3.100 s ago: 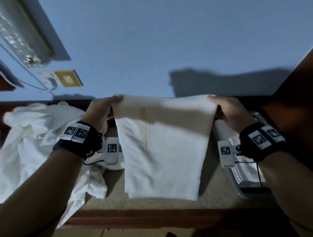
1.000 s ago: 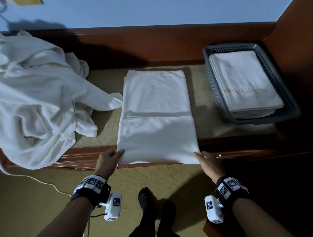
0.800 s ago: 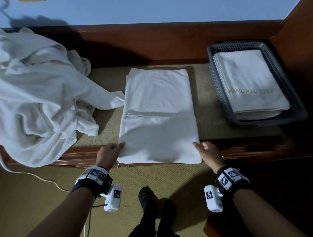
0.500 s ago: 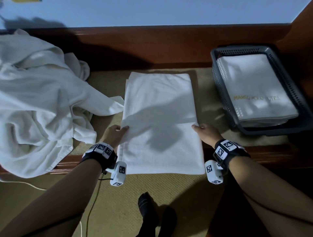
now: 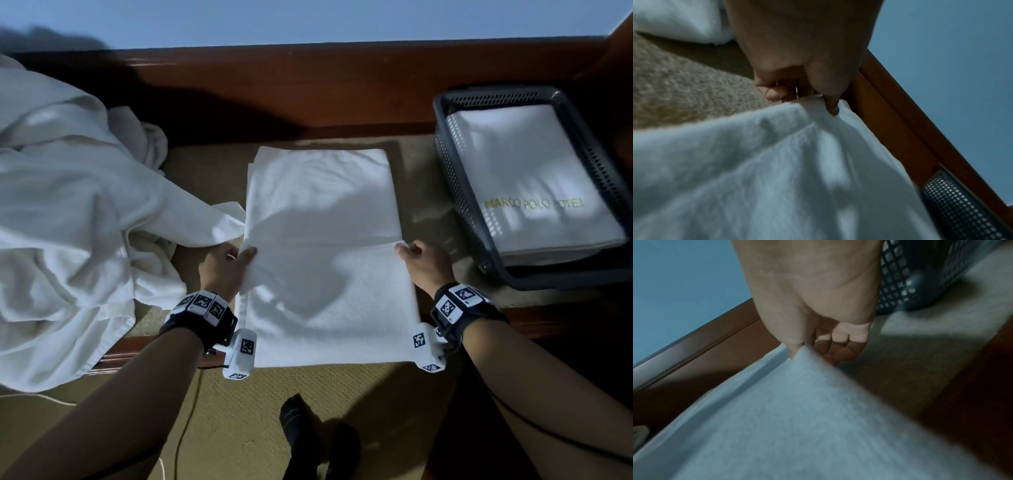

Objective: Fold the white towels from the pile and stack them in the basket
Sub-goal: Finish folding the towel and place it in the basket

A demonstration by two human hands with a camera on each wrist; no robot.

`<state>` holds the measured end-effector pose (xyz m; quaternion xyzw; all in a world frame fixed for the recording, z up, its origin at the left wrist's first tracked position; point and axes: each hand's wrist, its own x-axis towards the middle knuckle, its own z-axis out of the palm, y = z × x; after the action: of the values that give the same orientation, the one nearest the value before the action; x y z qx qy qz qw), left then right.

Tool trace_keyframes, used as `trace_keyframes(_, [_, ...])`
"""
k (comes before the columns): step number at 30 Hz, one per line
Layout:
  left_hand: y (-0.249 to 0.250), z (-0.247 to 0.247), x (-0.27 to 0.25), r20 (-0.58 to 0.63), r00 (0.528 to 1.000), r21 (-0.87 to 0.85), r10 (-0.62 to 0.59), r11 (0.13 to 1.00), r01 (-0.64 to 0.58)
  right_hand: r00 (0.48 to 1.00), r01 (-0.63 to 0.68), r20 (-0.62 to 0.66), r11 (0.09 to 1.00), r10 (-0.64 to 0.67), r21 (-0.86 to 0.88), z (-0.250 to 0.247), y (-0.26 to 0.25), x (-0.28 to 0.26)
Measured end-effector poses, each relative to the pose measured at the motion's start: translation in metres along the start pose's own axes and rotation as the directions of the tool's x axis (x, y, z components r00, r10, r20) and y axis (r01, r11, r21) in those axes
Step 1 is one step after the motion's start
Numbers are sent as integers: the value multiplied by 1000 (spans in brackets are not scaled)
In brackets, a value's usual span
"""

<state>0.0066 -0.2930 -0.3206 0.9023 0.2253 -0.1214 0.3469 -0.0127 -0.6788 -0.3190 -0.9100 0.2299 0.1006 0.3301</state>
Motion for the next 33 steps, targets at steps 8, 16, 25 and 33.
trace_keyframes(8, [4, 1, -24, 39, 991, 205, 131, 969, -136, 992, 111, 93, 949, -87, -294, -2, -22, -26])
trace_keyframes(16, [-19, 68, -65, 438, 719, 391, 540, 606, -693, 834, 533, 440, 688, -331, -493, 60, -32, -75])
trace_keyframes(25, [-36, 44, -108, 355, 801, 431, 483, 675, -598, 928, 367, 267, 746, -258, -556, 17, 20, -103])
trace_keyframes(33, [-81, 47, -142, 441, 605, 402, 663, 457, -794, 751, 660, 371, 599, -546, -453, 63, 60, -156])
